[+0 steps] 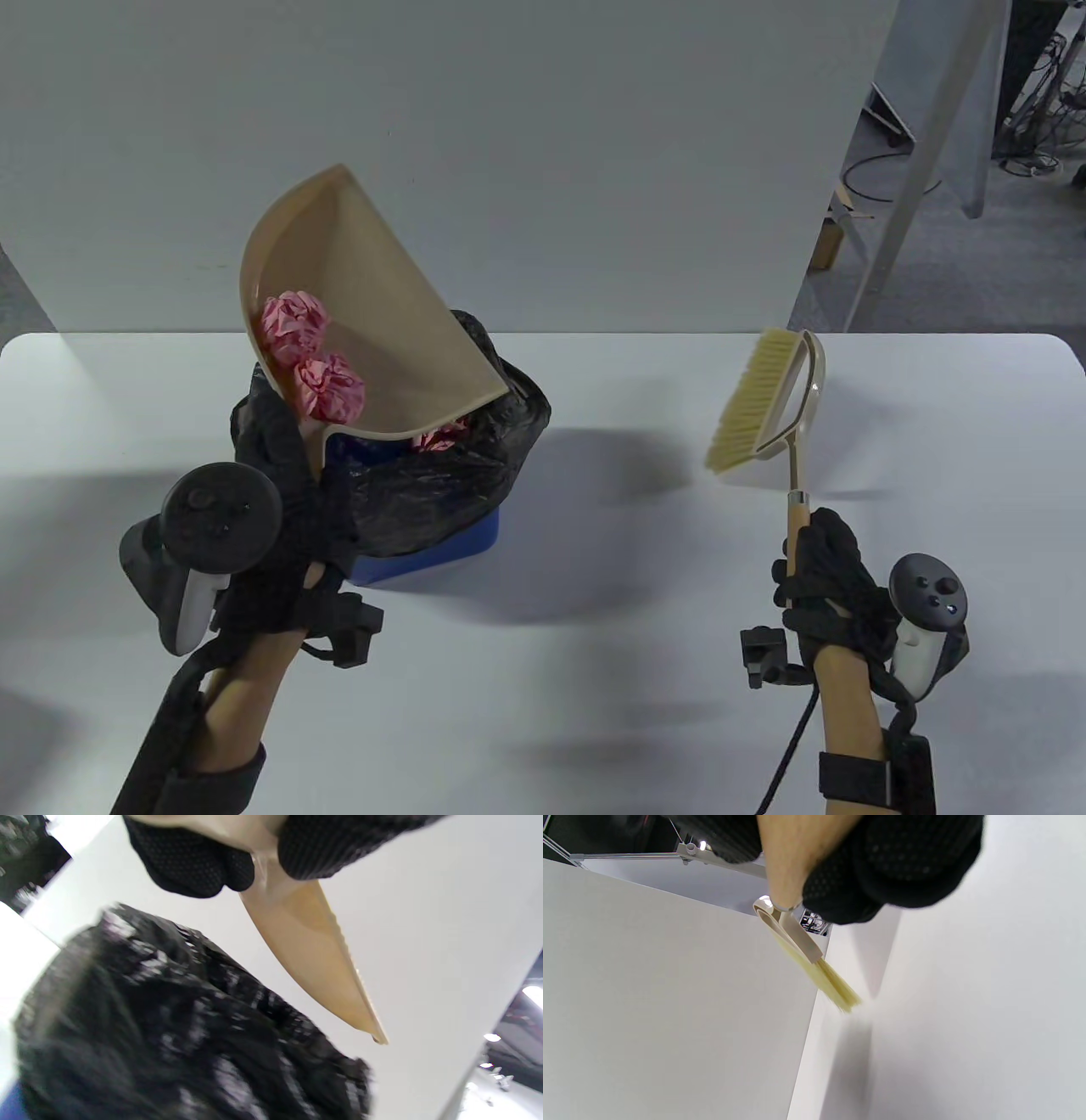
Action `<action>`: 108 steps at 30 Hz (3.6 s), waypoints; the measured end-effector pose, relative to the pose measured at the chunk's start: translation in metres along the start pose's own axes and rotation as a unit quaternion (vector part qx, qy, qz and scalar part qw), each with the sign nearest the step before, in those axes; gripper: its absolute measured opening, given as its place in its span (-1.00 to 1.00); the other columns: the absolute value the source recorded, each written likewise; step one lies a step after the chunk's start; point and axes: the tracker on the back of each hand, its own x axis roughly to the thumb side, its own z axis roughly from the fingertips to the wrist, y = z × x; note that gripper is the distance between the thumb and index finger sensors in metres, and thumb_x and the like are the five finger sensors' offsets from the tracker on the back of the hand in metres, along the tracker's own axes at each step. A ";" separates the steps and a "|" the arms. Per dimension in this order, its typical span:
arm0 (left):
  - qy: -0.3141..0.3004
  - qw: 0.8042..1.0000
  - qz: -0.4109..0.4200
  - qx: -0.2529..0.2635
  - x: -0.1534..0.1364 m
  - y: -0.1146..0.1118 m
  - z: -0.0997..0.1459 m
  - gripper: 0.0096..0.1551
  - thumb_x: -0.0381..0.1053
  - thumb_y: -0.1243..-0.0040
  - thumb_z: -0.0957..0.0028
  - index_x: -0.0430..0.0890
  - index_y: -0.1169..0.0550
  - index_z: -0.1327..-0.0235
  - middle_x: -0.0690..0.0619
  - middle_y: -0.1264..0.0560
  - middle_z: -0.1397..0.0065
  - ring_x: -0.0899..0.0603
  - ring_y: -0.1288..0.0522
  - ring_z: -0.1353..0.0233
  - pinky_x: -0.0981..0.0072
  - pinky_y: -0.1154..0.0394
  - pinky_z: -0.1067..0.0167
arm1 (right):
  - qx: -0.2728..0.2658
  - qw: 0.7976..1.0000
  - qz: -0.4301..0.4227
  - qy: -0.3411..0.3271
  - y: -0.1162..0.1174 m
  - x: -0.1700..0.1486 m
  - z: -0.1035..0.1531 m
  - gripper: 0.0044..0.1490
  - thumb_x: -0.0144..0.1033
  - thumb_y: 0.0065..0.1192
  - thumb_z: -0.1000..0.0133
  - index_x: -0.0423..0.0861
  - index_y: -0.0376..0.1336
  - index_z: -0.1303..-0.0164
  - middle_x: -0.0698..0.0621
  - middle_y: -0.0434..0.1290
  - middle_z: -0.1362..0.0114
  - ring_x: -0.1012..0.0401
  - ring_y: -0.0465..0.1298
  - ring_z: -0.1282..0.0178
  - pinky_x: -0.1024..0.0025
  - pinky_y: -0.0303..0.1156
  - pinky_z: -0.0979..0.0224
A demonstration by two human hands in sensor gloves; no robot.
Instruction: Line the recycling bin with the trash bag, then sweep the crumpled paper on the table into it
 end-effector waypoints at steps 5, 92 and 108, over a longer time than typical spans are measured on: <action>-0.026 0.985 -0.167 0.030 -0.001 -0.007 0.001 -0.05 -0.21 -0.21 -0.22 -0.26 0.06 -0.69 -0.36 -0.03 -0.72 -0.37 -0.40 -0.51 -0.16 -0.55 -0.33 | 0.000 1.000 0.004 0.005 0.001 -0.001 0.000 -0.28 -0.26 -0.12 -0.36 -0.33 -0.08 -0.64 -0.40 0.27 -0.45 -0.02 0.53 -0.04 0.23 0.59 0.03; 0.071 0.904 0.116 -0.405 0.071 -0.368 -0.015 0.05 0.00 0.02 -0.37 -0.30 0.39 -0.59 -0.40 0.27 -0.70 -0.30 -0.18 -0.66 -0.01 -0.41 -0.60 | -0.020 0.996 0.062 -0.058 0.010 0.023 0.011 -0.25 -0.32 -0.09 -0.34 -0.37 -0.14 -0.64 -0.45 0.19 -0.48 -0.06 0.49 -0.09 0.17 0.57 -0.03; 0.002 0.946 0.080 -0.313 0.062 -0.296 0.014 0.07 0.32 0.02 -0.25 -0.18 0.18 -0.71 -0.28 0.16 -0.79 -0.63 0.04 -0.67 -0.52 -0.15 -0.45 | -0.002 0.994 0.087 -0.061 0.016 0.020 0.012 -0.25 -0.32 -0.08 -0.34 -0.36 -0.13 -0.64 -0.45 0.19 -0.48 -0.07 0.50 -0.09 0.17 0.57 -0.03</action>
